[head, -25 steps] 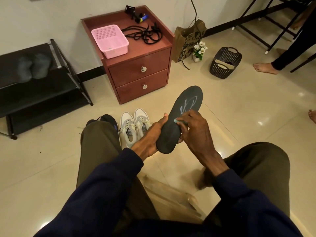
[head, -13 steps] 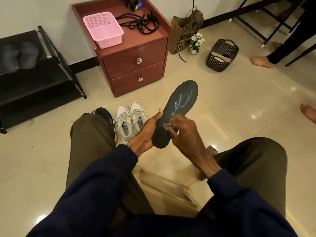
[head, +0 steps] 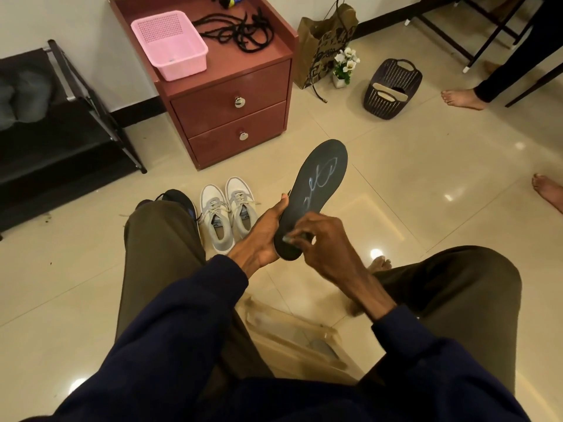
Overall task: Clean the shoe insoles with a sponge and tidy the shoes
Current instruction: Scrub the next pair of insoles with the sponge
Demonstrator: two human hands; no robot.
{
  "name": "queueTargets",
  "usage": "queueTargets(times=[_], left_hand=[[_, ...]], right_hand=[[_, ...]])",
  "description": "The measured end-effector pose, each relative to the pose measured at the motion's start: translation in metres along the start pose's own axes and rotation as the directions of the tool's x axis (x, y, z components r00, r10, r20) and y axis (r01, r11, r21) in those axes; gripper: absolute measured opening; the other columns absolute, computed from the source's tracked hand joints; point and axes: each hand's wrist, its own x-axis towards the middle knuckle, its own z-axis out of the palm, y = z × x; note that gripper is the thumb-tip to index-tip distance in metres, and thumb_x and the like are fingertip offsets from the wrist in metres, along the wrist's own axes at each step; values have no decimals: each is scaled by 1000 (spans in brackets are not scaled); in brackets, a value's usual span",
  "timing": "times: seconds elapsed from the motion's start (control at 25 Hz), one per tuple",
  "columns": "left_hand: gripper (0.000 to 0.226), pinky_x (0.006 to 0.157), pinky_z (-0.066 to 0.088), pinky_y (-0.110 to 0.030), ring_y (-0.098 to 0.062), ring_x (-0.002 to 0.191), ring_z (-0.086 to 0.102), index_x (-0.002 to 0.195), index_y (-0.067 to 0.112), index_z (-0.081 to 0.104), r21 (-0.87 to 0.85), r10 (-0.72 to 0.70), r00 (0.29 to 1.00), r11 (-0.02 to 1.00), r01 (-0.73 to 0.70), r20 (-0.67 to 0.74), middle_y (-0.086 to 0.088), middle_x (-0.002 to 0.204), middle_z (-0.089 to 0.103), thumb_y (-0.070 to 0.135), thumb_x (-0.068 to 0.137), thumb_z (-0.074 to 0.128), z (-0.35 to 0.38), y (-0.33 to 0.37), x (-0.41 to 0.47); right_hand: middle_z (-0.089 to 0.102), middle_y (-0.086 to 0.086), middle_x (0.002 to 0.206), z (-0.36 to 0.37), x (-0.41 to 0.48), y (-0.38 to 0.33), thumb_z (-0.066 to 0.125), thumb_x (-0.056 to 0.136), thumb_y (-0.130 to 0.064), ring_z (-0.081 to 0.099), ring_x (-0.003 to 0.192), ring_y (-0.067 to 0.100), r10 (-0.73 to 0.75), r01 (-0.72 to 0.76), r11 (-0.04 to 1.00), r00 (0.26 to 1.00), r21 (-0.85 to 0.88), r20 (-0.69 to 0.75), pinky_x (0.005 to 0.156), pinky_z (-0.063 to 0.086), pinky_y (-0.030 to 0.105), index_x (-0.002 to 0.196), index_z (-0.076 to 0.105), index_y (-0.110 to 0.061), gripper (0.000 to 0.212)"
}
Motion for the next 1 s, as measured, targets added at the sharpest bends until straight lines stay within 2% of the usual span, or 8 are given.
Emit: queueTargets(times=[0.16,0.36,0.52,0.6,0.72,0.84,0.92,1.0], left_hand=[[53,78,59,-41,-26,85,70,144,13,54,-1,2,1000,1000,-2,21,-9,111,74,48,105,48,2,-3,9],[47,74,62,-32,-23,85,73,118,8,71,-30,5,999,1000,-6,-41,-10,105,75,49,104,51,-9,-1,10],[52,82,57,-40,-25,85,68,99,14,82,-25,-7,1000,1000,7,-14,-10,101,75,50,106,44,-10,-3,10],[50,84,58,-39,-24,87,69,103,13,80,-37,2,1000,999,-2,-7,-10,105,75,50,106,46,-11,-1,8],[51,83,60,-34,-24,90,74,108,10,78,-60,16,1000,998,-18,-25,-11,107,76,50,105,46,-15,3,4],[53,82,59,-38,-24,88,71,105,13,79,-50,39,999,998,-39,-6,-9,108,75,52,106,43,-15,3,5],[53,86,56,-41,-25,91,68,107,14,79,-57,42,999,997,-42,-1,-10,111,73,54,105,43,-12,4,4],[57,100,51,-44,-28,102,67,110,12,78,-70,39,999,997,-39,1,-14,120,70,55,106,41,-13,5,5]], right_hand=[[68,7,87,-10,14,26,81,83,-4,63,78,19,129,-168,973,964,-157,-231,70,57,39,92,79,-7,9],[72,-4,86,-1,3,-10,82,82,-10,61,75,4,6,-6,1000,998,6,55,69,49,16,90,80,-14,9],[69,1,85,-14,19,19,83,82,-9,56,71,6,153,-171,982,968,-80,-197,65,44,13,90,79,-10,9],[70,1,87,-6,14,8,80,84,-7,59,75,8,80,-89,995,986,-52,-149,70,50,19,93,80,-10,9],[70,-7,85,4,4,-15,80,84,-12,60,75,3,-26,23,999,996,30,88,70,48,18,89,81,-16,6],[67,-2,81,-3,14,7,81,84,-14,56,70,7,67,-70,995,996,-70,-53,65,51,29,86,81,-14,1],[66,1,82,-9,14,12,80,85,-11,54,69,8,105,-121,987,984,-108,-145,63,48,24,87,80,-12,2],[68,-1,84,-2,5,-2,80,84,-9,55,70,4,45,-46,999,999,-25,-30,65,44,16,90,81,-12,6]])
